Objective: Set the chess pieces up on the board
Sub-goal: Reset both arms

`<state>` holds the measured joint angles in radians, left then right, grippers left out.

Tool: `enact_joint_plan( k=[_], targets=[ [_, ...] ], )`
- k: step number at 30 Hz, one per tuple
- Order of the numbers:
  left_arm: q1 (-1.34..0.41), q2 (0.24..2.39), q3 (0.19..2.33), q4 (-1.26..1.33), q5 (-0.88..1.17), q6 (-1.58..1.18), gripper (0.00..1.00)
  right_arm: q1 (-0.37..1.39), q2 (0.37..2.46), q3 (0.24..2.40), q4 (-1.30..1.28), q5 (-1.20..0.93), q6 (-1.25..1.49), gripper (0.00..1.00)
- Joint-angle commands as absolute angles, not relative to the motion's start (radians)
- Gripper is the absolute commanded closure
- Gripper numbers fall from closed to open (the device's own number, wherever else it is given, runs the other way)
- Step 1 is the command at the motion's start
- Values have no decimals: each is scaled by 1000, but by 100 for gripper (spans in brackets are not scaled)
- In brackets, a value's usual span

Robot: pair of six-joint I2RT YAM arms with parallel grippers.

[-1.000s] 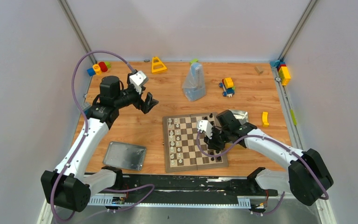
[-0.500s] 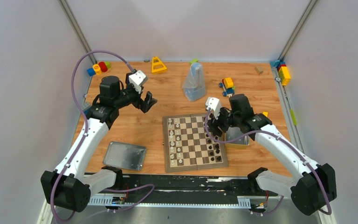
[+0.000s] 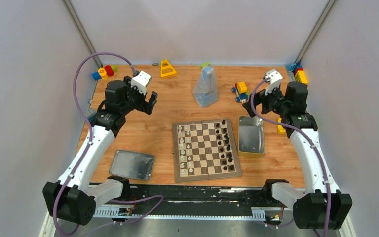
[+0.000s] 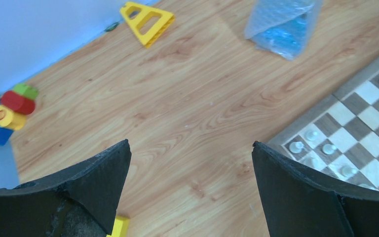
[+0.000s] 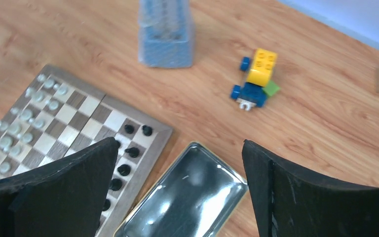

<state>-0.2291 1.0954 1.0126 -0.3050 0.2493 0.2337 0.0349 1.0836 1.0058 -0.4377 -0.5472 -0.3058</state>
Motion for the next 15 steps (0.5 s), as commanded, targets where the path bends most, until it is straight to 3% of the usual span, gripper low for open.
enact_joint_plan(
  k=[1,15],
  targets=[
    [-222,1035,1014,-252,76,216,0,-68,1037,1045,-332,-473,-121,0],
    [-209,899,913,-209,-205,152,0,-172,875,893,-268,-310,69,0]
  ],
)
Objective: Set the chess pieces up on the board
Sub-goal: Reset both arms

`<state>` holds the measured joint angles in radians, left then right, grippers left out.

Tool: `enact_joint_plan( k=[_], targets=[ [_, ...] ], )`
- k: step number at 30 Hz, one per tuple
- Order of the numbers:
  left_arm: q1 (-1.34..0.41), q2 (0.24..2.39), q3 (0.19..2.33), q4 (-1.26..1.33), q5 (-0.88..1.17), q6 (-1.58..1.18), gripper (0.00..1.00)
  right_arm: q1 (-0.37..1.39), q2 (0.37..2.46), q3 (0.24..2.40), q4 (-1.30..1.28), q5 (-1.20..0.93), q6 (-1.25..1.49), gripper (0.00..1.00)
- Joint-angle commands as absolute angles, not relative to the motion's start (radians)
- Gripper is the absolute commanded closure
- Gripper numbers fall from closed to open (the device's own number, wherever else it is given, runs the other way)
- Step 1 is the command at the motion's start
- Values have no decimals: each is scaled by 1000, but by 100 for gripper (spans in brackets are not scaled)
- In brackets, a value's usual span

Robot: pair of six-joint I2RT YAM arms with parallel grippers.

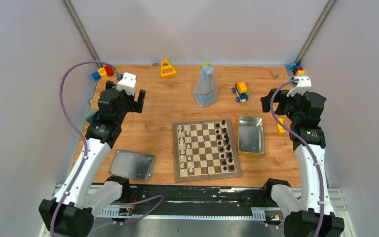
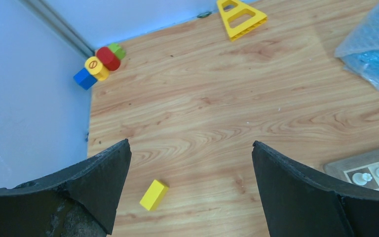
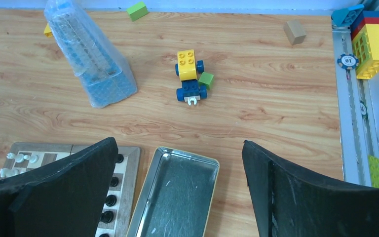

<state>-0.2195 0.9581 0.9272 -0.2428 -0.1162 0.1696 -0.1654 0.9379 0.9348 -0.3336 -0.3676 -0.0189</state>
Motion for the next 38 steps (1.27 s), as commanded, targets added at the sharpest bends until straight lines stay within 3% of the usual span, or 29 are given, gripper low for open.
enact_joint_plan(
  k=[1,15,38],
  targets=[
    [-209,890,900,-209,-205,156,0,-173,869,891,-273,-311,68,0],
    [-209,753,735,-63,-194,203,0,-173,807,828,-256,-393,-29,0],
    [-200,767,717,-90,-177,204,0,-173,795,819,-252,-378,-42,0]
  ],
)
